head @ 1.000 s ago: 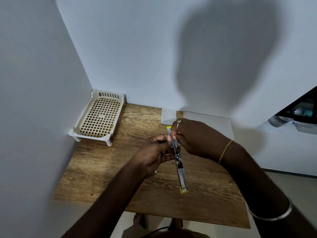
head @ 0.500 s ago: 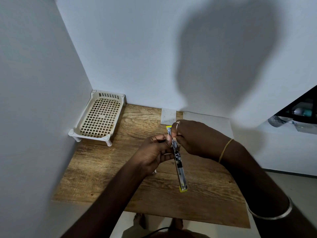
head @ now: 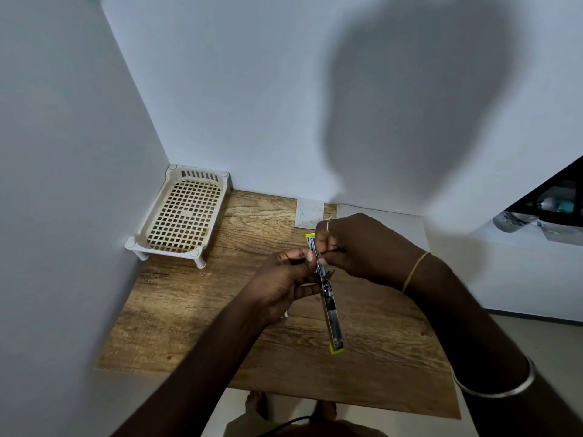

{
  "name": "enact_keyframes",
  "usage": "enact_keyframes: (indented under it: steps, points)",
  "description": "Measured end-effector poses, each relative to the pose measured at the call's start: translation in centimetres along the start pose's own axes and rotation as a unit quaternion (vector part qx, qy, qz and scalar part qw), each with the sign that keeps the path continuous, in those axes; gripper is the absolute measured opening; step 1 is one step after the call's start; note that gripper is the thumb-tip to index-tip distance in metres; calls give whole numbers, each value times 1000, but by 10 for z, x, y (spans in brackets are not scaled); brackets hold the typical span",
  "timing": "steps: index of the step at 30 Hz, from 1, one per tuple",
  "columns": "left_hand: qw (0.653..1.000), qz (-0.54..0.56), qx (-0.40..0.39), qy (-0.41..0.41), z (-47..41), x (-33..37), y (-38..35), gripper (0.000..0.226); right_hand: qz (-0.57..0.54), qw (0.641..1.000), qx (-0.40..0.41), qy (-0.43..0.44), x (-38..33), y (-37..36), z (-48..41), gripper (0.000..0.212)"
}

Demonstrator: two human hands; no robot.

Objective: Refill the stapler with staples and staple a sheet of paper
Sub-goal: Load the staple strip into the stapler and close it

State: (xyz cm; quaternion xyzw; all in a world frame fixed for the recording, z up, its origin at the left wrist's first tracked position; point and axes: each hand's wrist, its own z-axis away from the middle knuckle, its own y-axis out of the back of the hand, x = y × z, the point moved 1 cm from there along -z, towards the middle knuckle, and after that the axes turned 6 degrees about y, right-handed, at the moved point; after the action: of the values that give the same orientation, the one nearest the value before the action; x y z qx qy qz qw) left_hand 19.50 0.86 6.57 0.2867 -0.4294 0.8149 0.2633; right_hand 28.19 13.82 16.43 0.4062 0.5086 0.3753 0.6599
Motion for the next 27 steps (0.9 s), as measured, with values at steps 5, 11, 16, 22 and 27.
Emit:
enact_keyframes:
  steps: [5, 11, 16, 22, 27]
  points:
    - [1000, 27, -4, 0, -2, 1, 2, 21, -32, 998, 48, -21, 8, -1, 5, 18]
    - [999, 49, -6, 7, -6, -4, 4, 10, -82, 994, 73, -1, 6, -6, 15, 22]
    - [999, 47, -8, 12, -9, -10, 5, 12, -36, 999, 17, 3, 2, -11, 14, 28]
    - [998, 58, 0, 27, -7, -15, 4, 46, 74, 997, 20, 4, 5, -18, 13, 35]
    - [996, 78, 12, 33, -7, -15, 5, 44, -78, 988, 134, 2, 16, -28, 20, 15]
